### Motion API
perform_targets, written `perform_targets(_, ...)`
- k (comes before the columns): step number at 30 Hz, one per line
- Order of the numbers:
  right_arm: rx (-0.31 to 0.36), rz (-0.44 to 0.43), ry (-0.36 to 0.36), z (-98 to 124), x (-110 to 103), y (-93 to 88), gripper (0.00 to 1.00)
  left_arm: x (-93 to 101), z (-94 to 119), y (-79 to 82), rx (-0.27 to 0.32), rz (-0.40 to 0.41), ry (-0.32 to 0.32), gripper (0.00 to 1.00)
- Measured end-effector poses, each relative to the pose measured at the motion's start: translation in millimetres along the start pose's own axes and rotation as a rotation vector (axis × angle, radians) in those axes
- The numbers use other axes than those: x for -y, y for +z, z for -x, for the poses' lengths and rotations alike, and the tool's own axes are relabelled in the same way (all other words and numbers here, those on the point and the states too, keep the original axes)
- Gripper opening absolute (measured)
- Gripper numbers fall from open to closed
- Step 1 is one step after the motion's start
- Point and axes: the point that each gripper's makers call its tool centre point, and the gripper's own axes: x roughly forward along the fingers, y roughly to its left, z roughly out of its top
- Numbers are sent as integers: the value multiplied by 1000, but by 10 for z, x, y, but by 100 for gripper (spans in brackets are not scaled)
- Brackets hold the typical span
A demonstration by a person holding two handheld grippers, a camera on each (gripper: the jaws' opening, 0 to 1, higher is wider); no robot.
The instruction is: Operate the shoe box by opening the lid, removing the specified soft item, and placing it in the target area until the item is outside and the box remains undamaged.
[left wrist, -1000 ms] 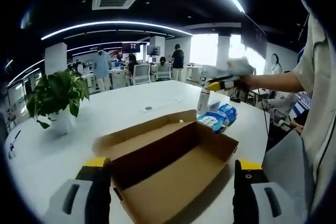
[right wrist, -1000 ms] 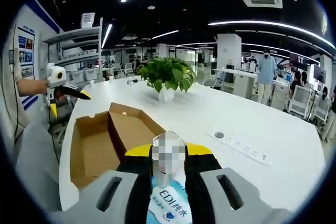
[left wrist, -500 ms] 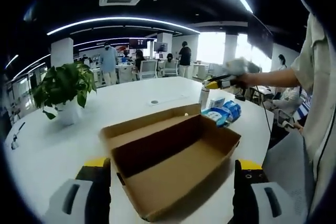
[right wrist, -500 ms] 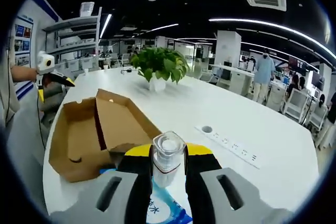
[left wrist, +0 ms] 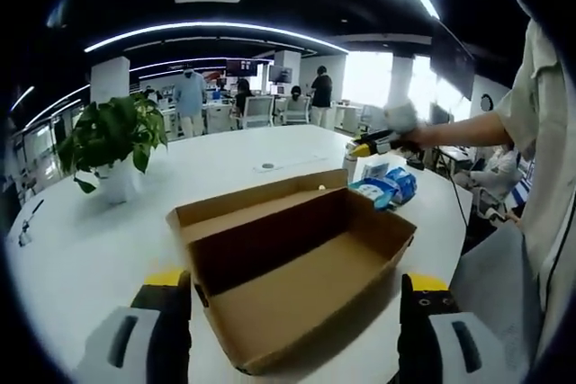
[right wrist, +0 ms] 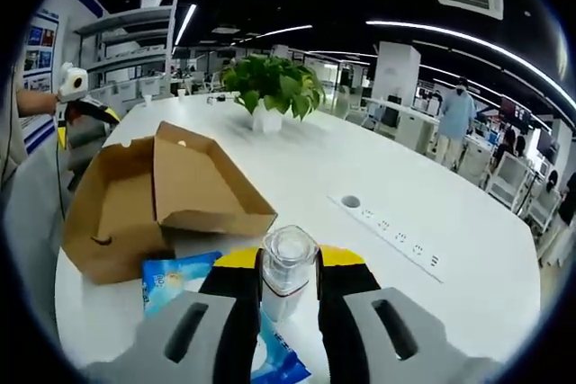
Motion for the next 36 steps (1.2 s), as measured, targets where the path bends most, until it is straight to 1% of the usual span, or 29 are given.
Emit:
perform_targets(10,-40,39,6,-31,23,-182,21,-36,-10,-104,-13,19,11,97)
perform_targets(12,-31,35,3,-26,55,-190,21,-41,-8,-124,-15,21,12,96)
perform_targets(18,-31,32,-1,-34,88,-182,22,-5,-11,-142,-25,24,15,95)
perform_targets(26,-25,25,7,-41,67,-166,22,-29,-8,-162,-29,27,22,95)
perform_targets(30,-26,24,2,-36,68,-165,24,-39,1,-172,-32,28,25,94)
perform_targets(36,-27,28,1,-23,56,-148,26,-93,12,-173,-27,35,40,93)
